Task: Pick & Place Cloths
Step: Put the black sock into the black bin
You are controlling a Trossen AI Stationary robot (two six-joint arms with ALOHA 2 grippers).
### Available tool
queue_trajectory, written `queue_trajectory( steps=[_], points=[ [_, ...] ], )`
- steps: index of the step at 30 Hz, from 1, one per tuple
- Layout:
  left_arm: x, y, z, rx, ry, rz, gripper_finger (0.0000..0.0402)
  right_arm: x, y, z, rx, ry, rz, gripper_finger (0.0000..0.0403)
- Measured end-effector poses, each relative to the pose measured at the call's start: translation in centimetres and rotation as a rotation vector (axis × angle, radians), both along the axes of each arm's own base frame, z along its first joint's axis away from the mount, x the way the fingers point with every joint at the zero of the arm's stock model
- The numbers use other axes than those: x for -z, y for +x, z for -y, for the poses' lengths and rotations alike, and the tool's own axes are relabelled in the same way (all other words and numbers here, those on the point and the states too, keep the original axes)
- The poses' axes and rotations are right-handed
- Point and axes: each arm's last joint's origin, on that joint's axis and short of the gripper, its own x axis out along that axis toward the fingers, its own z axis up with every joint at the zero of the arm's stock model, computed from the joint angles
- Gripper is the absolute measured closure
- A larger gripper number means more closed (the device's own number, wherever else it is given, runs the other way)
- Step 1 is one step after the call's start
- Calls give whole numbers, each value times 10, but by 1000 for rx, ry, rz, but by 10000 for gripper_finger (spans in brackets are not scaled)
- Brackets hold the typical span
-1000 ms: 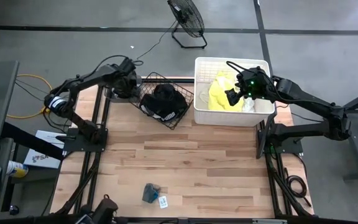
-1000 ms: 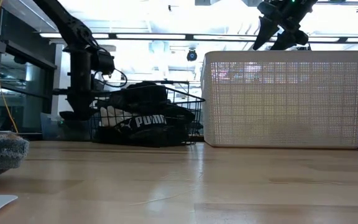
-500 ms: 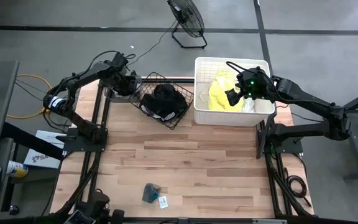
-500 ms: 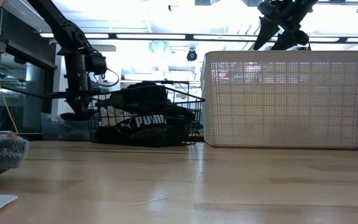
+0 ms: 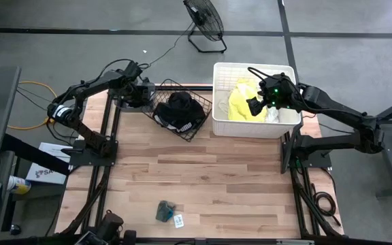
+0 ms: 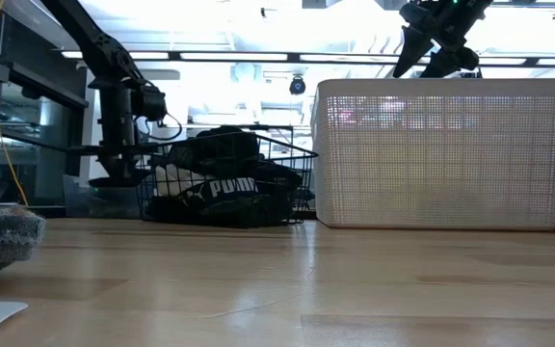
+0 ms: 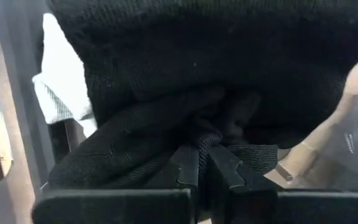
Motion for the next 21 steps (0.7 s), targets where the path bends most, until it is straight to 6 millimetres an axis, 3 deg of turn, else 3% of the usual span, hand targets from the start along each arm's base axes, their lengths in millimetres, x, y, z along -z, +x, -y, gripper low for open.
queue_trajectory(
  steps=[11,21],
  points=[
    [2,1,1,2,-42,49,391,0,0,0,-2,-1,-4,95],
    [-2,7,8,46,-40,73,278,2,-2,-1,-10,4,-30,95]
  ],
)
